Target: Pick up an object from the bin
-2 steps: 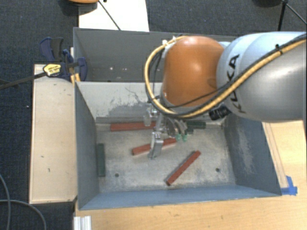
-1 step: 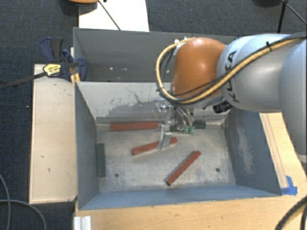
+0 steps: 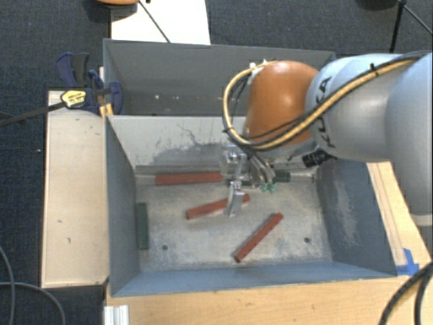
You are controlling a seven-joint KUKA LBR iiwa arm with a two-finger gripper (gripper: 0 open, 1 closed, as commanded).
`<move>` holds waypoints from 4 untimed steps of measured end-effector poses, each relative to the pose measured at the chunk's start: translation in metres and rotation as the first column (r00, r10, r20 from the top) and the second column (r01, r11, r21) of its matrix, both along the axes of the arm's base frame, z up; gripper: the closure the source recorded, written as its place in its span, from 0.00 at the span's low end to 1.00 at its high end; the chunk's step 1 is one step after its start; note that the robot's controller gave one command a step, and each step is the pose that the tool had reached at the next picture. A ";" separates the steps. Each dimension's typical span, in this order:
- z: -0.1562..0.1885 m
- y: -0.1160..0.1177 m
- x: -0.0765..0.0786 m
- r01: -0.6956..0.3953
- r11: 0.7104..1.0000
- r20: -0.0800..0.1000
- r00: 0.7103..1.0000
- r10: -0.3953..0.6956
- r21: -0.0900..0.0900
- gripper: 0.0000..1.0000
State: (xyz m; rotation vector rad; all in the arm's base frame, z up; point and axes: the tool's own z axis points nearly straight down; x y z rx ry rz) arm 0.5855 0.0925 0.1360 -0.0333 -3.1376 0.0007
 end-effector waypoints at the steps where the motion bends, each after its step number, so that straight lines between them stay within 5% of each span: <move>1: 0.011 -0.013 -0.006 -0.033 0.999 0.002 0.999 0.033 0.000 0.00; 2: -0.055 -0.016 -0.001 -0.019 1.000 0.011 1.000 0.019 0.002 0.00; 3: -0.083 -0.015 -0.003 -0.045 0.999 -0.004 0.999 0.045 0.003 1.00; 4: -0.081 -0.015 -0.003 -0.049 0.999 -0.003 0.999 0.049 0.003 1.00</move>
Offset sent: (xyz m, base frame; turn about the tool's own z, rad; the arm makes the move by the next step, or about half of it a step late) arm -0.0028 -0.0172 -0.0660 -0.0148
